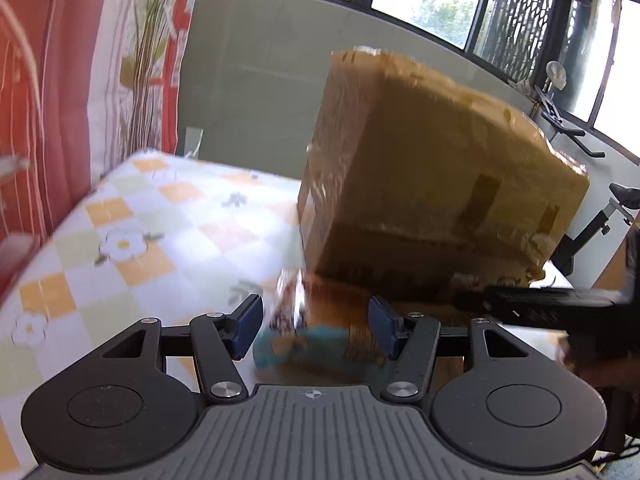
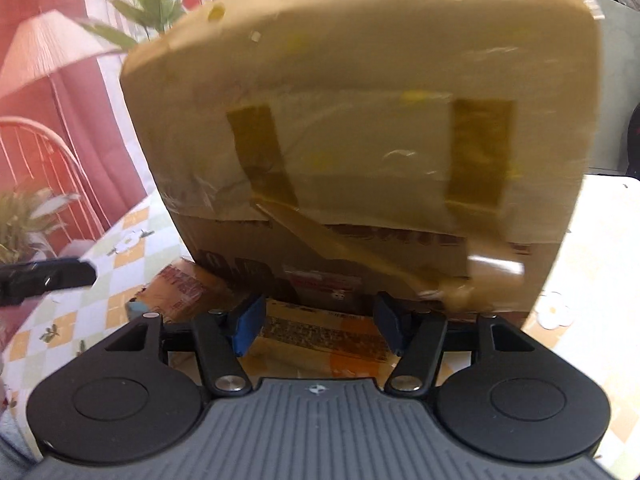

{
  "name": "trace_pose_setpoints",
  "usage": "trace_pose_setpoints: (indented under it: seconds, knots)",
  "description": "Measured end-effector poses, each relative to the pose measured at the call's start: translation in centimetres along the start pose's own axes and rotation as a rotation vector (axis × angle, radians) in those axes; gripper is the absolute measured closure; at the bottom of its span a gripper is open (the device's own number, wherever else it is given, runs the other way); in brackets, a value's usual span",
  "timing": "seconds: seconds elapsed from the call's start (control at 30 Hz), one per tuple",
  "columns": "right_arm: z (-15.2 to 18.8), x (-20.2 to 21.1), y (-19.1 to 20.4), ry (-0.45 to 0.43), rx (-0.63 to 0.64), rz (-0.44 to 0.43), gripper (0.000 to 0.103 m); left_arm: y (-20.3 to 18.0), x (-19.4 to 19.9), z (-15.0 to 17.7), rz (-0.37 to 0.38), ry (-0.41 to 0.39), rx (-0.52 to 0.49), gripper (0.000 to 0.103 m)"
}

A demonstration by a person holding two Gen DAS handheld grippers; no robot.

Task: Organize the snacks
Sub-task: 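Grasp the green packet with the left gripper while the right gripper grasps a small clear packet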

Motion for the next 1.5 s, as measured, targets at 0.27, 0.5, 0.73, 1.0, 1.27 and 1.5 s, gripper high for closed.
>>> trace_pose_setpoints:
  seconds: [0.27, 0.5, 0.73, 1.0, 1.27, 1.5]
  knots:
    - [-0.4, -2.4, 0.6, 0.022, -0.017, 0.041, 0.041, -0.7, -0.5, 3.5, -0.001, 0.067, 0.022, 0.042]
    - [0.0, -2.5, 0.5, 0.039, -0.076, 0.099, 0.041, -1.7, -0.9, 5.2, 0.005, 0.109, 0.012, 0.042]
    - [-0.6, -2.5, 0.4, 0.018, -0.068, 0.152, 0.041, -2.7, -1.3, 6.8, 0.000, 0.149, -0.025, 0.043]
    - [-0.5, -3.5, 0.9, 0.022, -0.139, 0.215, 0.042, -2.6, -1.0, 7.5, 0.030, 0.141, -0.039, 0.073]
    - [-0.4, -4.6, 0.7, 0.040, -0.192, 0.295, 0.053, -3.2, -1.0, 7.8, 0.015, 0.130, -0.055, 0.072]
    - [-0.3, -3.9, -0.2, -0.002, -0.230, 0.258, 0.063, -3.0, -1.1, 7.7, 0.007, 0.132, -0.047, 0.068]
Point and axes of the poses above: each gripper's, at about its wrist camera, not at the fingertips, and x roughly against the way its jaws point, y to its left, z to its underside, the point moved 5 cm from there along -x, roughly the way its jaws point, and after that the axes turned 6 degrees about x, right-handed, at the moved point
